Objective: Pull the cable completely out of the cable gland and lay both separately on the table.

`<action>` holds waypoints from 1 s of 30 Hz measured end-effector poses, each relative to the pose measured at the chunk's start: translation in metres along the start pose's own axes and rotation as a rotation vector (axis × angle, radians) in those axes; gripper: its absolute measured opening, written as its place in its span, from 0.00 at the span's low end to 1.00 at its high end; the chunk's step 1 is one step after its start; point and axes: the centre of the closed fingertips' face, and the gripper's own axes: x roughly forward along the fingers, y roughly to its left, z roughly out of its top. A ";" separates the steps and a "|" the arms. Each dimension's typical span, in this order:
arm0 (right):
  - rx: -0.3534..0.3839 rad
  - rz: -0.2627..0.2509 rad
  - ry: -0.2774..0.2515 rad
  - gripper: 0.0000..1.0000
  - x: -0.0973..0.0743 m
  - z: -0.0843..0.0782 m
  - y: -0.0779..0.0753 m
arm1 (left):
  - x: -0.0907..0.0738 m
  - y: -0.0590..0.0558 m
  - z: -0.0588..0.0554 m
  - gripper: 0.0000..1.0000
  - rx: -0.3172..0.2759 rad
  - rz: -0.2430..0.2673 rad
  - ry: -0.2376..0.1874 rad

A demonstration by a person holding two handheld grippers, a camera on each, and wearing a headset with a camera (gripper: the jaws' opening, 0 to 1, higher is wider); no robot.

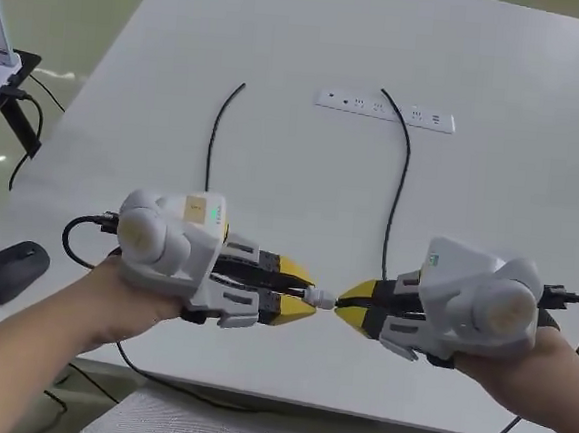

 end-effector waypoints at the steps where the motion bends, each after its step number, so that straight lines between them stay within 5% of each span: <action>1: 0.012 -0.005 0.007 0.00 0.000 -0.002 -0.002 | 0.000 0.001 -0.001 0.16 -0.001 0.002 0.001; 15: 0.171 -0.095 0.024 0.00 -0.001 -0.022 -0.027 | -0.003 0.025 -0.008 0.16 -0.030 0.036 -0.005; 30: 0.377 -0.156 0.008 0.00 -0.008 -0.048 -0.040 | -0.001 0.026 -0.006 0.16 -0.040 0.054 -0.003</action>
